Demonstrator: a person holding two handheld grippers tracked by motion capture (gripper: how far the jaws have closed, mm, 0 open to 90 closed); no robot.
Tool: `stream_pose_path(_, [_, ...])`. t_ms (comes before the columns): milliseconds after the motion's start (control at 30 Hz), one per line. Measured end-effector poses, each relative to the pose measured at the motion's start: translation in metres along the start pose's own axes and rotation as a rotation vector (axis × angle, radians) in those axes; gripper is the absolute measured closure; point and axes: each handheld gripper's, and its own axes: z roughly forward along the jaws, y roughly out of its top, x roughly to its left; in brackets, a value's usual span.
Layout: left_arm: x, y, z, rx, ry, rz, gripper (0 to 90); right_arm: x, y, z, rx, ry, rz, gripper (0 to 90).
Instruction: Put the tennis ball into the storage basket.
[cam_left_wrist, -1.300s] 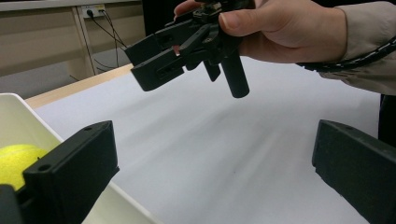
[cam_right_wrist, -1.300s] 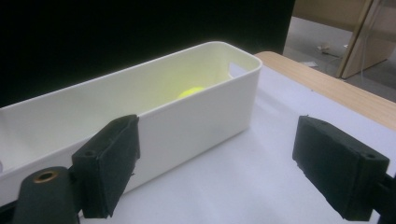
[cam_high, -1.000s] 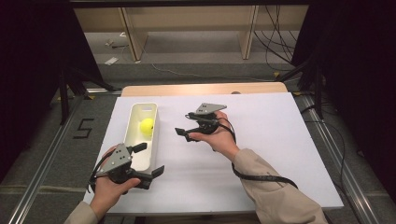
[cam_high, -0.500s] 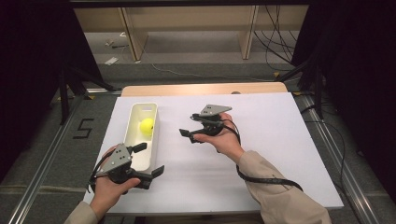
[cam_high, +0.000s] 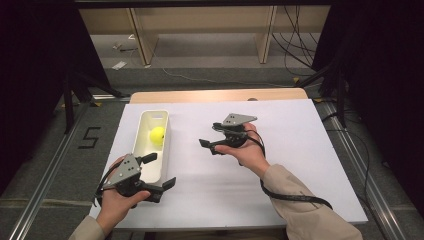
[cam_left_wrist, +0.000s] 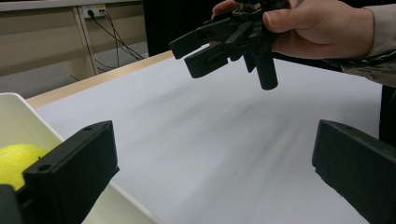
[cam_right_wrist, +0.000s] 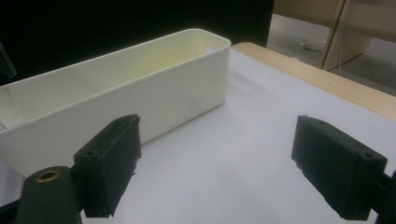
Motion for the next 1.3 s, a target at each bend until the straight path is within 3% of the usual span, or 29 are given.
stream_pose_path(1300, [0.0,0.0,0.0,-0.001,0.003,-0.001,0.0,-0.013,-0.02,-0.057,-0.024,-0.072,0.029,17.1])
